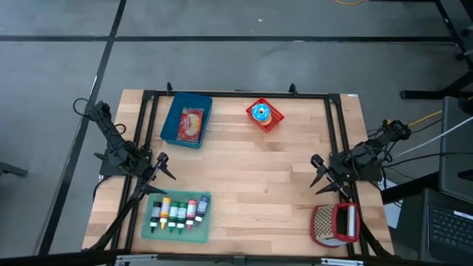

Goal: Pick & Place Food Item
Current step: Return to Home Position

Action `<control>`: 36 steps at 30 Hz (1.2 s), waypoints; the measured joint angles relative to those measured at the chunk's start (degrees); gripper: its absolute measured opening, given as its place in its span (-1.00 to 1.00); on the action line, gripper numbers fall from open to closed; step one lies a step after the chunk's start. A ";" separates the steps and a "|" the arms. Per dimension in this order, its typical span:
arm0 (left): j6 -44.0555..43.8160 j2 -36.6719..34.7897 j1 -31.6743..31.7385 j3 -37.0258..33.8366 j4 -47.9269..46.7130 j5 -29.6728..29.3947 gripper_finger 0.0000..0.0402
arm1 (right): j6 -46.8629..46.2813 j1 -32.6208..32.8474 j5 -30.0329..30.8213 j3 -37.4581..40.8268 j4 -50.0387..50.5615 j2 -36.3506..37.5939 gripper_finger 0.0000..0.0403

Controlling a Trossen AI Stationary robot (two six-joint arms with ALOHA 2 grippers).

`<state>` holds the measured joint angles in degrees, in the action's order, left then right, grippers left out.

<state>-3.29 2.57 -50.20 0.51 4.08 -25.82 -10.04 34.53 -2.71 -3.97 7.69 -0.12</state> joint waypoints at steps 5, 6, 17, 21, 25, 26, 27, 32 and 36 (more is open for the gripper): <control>0.00 -0.04 4.56 0.00 0.00 0.00 0.33 | 0.02 -4.32 -1.19 0.00 -0.12 0.11 -0.30; 0.00 -0.04 5.95 0.00 -0.02 0.00 0.33 | 0.00 -5.57 -1.17 0.00 -0.14 0.11 -0.30; 0.00 -0.07 22.94 0.00 -0.01 -0.02 0.33 | 0.02 -19.42 -1.17 0.00 -0.14 0.11 -0.30; 0.00 -0.07 30.30 0.00 -0.02 -0.02 0.33 | 0.02 -22.43 -1.17 0.00 -0.16 0.11 -0.30; 0.00 -0.37 38.68 0.00 -0.04 -0.02 0.33 | 0.02 -23.98 -1.17 0.00 -0.15 0.13 -0.30; 0.00 -0.80 40.43 0.00 -0.08 -0.04 0.33 | 0.02 -24.04 -1.17 0.00 -0.14 0.11 -0.30; 0.00 -1.56 41.92 0.00 -0.14 -0.21 0.33 | 0.02 -24.04 -1.17 0.00 -0.16 0.13 -0.30; 0.02 -2.54 46.32 0.04 2.78 -1.54 0.33 | 0.02 -24.05 -1.17 0.00 -0.16 0.13 -0.30; 0.02 -2.54 47.23 0.02 2.41 -1.97 0.33 | 0.02 -24.05 -1.17 0.00 -0.17 0.13 -0.30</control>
<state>-3.27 0.03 -2.96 0.54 6.49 -27.79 -10.02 10.48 -3.88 -3.97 7.52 0.01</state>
